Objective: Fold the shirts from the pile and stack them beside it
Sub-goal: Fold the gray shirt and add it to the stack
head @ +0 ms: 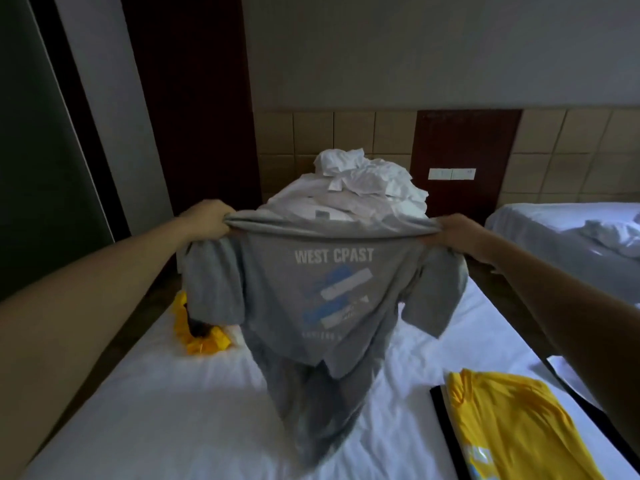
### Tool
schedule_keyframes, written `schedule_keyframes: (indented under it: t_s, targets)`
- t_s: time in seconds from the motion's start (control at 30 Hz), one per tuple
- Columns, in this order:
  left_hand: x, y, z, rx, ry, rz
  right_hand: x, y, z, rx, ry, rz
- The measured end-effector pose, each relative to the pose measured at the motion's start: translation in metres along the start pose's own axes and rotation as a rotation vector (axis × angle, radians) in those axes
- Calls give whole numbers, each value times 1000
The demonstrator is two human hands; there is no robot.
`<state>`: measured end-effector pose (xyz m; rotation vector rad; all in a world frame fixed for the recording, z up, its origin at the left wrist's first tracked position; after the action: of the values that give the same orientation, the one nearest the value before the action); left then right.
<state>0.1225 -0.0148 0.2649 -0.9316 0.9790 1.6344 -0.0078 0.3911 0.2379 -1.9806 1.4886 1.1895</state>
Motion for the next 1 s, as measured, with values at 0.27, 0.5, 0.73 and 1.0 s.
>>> schedule_keyframes:
  t_s: [0.27,0.5,0.73,1.0]
  targets:
    - [-77,5,25,206,-65,580,-80,-7,-71,-228,-59,566]
    - [71,-90,-26,201,-137,-252,48,-87,-3,-179,-530,-246]
    - [290,-238,-90,2,-16,-907,254,-237,125,-121,-619,-1032]
    - [348,-265,-103,-177,-238,-1113,304,-263,159,-33,-422,-1228]
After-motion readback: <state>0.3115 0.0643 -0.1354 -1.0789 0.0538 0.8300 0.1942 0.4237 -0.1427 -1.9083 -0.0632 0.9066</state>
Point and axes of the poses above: each hand's wrist, its own y-axis towards the middle knuckle, its own x-axis out of the palm, z = x × y, the point moved 5 cm from there along y, towards the middle knuckle, and after that the axes turned 10 degrees about -y, right-handed, at the moved point
